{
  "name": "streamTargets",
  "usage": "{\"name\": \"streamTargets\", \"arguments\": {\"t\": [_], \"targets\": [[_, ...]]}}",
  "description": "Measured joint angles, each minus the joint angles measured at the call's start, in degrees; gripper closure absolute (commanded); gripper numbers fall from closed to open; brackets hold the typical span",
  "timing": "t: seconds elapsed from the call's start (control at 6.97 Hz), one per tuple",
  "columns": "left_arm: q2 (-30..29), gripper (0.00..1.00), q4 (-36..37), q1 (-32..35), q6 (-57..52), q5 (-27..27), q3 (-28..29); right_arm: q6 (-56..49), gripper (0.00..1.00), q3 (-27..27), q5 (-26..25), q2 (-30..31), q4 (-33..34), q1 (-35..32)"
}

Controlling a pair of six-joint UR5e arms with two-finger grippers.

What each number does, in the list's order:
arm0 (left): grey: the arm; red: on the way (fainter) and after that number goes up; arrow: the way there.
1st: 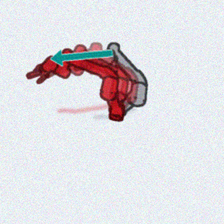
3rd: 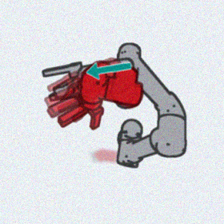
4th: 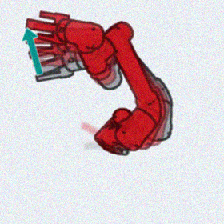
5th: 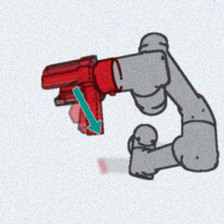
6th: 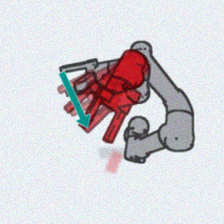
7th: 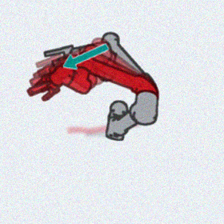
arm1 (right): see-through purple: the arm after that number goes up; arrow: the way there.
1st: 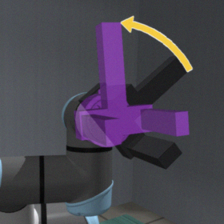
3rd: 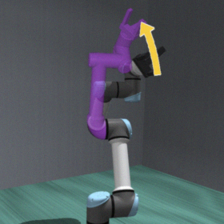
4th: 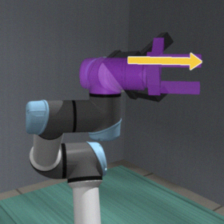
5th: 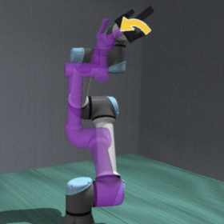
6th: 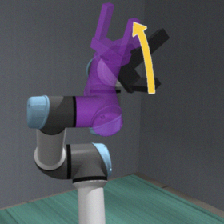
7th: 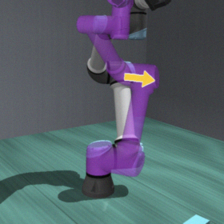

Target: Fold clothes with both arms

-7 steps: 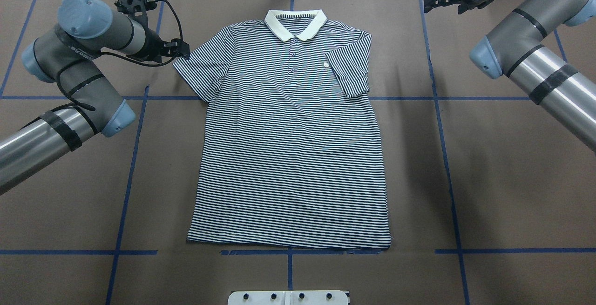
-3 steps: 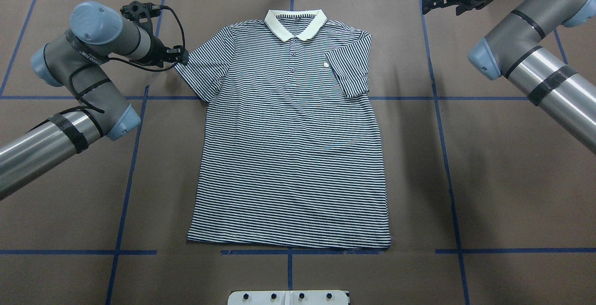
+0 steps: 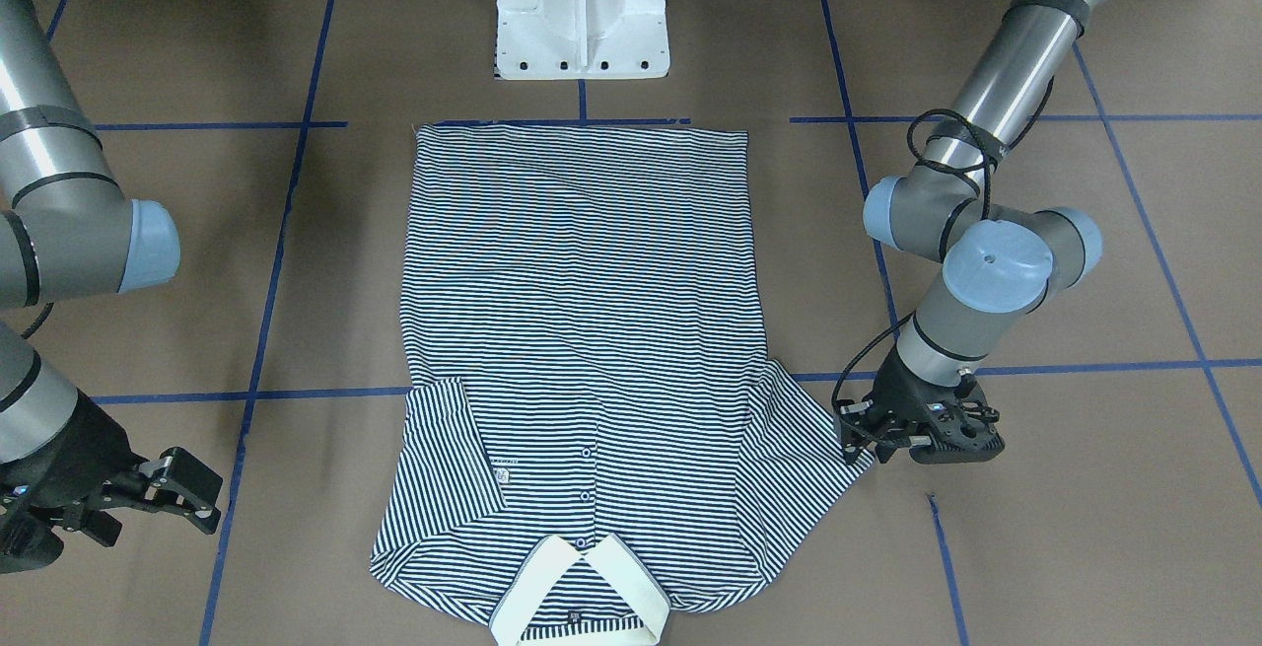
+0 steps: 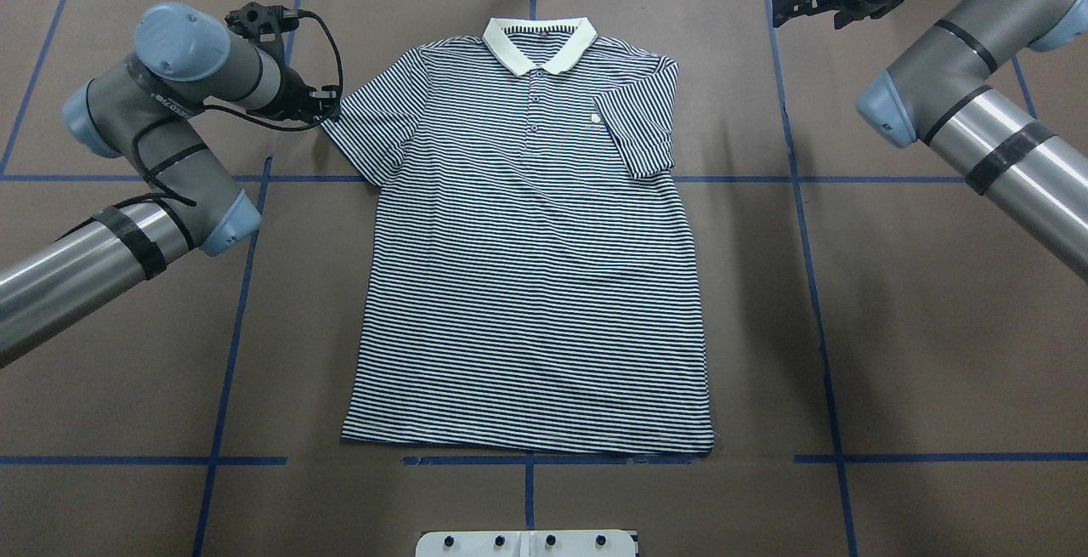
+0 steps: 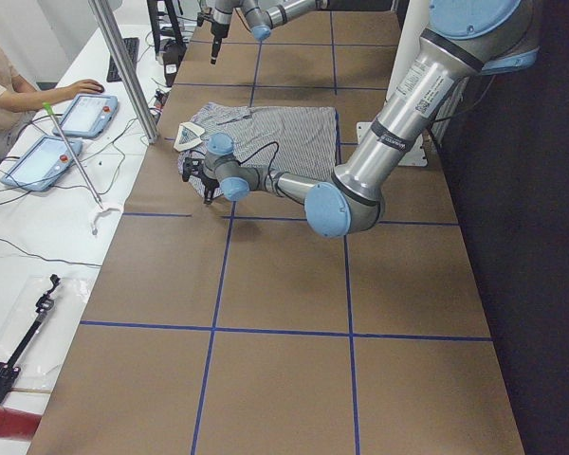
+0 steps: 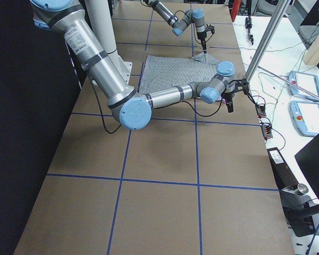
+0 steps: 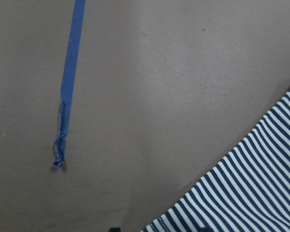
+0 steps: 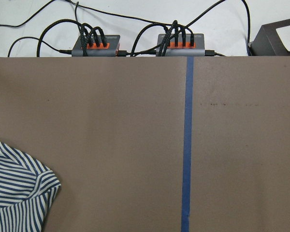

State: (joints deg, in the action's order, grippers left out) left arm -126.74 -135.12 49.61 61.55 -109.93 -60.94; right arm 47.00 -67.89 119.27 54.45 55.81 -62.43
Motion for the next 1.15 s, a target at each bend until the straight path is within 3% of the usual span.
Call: {"name": "streamTargets", "arguments": {"t": [0.57, 1.15], "targets": [[-2.8, 1.00, 2.5, 0.0, 0.1, -0.2, 0.1, 0.0, 0.00, 0.1, -0.1, 0.0, 0.2, 0.1], [-7.0, 1.00, 5.7, -1.7, 7.4, 0.9, -4.9, 0.2, 0.00, 0.1, -0.1, -0.3, 0.1, 0.4]]}}
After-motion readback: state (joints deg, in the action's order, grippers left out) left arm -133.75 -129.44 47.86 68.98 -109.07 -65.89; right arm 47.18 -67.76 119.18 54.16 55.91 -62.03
